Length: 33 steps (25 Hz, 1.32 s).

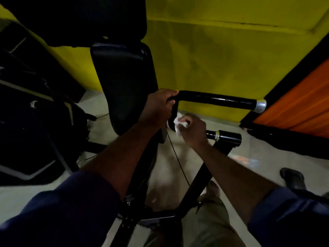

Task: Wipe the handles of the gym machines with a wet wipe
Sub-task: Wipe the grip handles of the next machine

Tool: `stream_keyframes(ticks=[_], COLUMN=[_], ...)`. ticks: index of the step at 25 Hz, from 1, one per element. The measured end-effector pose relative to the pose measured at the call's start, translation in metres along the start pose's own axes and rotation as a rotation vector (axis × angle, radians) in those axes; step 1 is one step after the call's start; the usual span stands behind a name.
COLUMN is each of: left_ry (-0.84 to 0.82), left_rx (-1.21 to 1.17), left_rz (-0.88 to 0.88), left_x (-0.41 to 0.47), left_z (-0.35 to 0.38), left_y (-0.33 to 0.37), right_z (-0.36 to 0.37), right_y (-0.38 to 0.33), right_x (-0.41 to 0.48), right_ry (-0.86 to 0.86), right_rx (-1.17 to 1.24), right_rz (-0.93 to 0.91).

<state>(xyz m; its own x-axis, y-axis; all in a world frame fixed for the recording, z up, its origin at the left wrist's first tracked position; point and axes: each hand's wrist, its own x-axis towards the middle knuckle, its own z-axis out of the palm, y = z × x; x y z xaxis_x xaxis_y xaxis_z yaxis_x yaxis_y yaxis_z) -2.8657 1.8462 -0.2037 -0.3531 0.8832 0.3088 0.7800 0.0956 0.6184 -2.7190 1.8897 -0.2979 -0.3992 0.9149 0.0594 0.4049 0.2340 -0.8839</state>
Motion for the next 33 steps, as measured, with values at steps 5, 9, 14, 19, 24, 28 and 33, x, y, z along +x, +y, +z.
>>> stream_keyframes(ticks=[5,9,14,19,24,28,33], left_ry=[-0.033,-0.074,-0.141,-0.125,-0.130,-0.152,-0.137], left_rx=[-0.082,-0.103,-0.055,-0.049,-0.062,-0.093,-0.126], left_rz=[-0.033,-0.033,0.032,0.050,0.061,0.098,0.016], left_x=[0.009,0.004,-0.021,-0.021,-0.017,-0.014,-0.020], left_z=[0.000,0.000,0.008,0.012,0.011,0.007,0.008], left_y=[-0.010,-0.010,-0.013,-0.016,-0.021,-0.023,-0.018], right_z=[0.034,0.036,-0.008,-0.069,-0.016,-0.024,-0.049], right_y=[-0.040,-0.001,0.026,0.056,0.006,0.009,0.006], right_x=[0.007,-0.027,-0.044,-0.056,-0.033,-0.039,-0.039], right_ry=[0.361,0.332,0.144,0.229,0.361,0.363,0.499], right_rx=[0.414,-0.202,-0.681,-0.653,-0.245,-0.123,-0.187], right_rz=[0.240,-0.247,-0.322,-0.177,0.038,0.139,-0.049])
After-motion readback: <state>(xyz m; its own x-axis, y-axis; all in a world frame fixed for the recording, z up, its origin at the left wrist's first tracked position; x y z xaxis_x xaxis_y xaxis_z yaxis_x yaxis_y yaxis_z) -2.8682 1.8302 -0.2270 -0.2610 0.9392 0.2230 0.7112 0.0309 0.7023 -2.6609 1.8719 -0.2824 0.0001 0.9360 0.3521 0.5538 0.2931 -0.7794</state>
